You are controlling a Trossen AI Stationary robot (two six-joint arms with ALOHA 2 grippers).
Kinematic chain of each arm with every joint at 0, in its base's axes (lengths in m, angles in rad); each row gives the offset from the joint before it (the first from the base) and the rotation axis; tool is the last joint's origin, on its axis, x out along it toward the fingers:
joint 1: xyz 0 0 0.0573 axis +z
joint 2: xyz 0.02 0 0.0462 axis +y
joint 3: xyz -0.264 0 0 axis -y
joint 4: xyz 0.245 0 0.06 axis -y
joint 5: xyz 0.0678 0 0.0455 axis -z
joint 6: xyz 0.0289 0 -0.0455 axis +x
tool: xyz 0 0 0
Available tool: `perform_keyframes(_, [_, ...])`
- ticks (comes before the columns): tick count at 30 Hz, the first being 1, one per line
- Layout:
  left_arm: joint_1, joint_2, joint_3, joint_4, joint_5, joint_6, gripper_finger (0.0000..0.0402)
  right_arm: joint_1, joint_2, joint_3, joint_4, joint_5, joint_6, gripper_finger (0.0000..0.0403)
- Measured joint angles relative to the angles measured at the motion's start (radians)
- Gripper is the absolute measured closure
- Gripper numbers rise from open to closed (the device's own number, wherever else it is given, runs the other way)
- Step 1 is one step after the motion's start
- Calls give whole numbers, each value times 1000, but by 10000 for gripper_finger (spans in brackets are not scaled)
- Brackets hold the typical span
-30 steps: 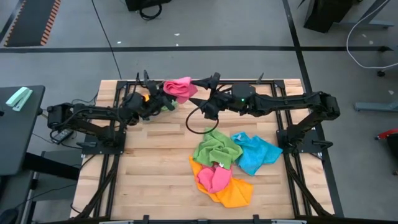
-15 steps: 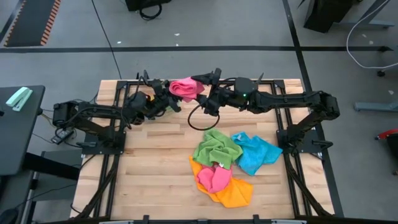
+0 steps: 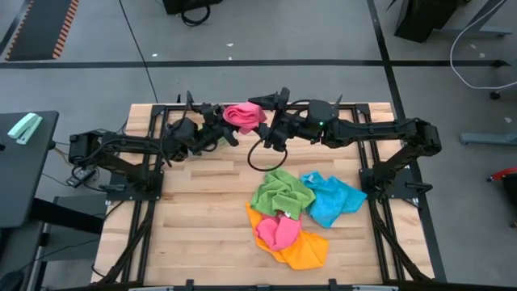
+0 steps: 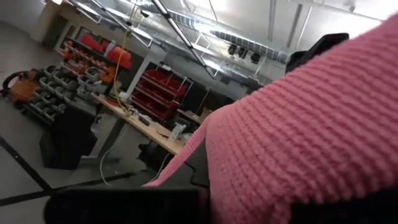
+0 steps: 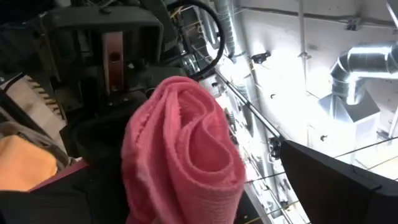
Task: Fold microfiber towels
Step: Stack the left pink microfiber towel on top of the green microfiber towel
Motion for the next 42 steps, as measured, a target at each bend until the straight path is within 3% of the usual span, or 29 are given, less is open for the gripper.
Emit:
perform_keyframes(5, [0,0,0,-3,54,53,377,-10,0,0,2,-5,6,22])
perform_keyframes(12, [0,0,0,-5,140,222,365,-24,0,0,-1,-22,56,22])
perform_keyframes(19, [0,0,0,-64,176,402,381,-28,-1,1,-78,-82,132,38])
perform_keyframes(31, [0,0,0,-98,177,574,365,-18,-2,1,-220,-88,176,167])
perform_keyframes(37, [25,0,0,-150,179,561,380,5,-4,1,-224,-86,158,234])
perform_keyframes(42, [49,0,0,-186,176,526,365,6,-5,1,-235,-85,181,288])
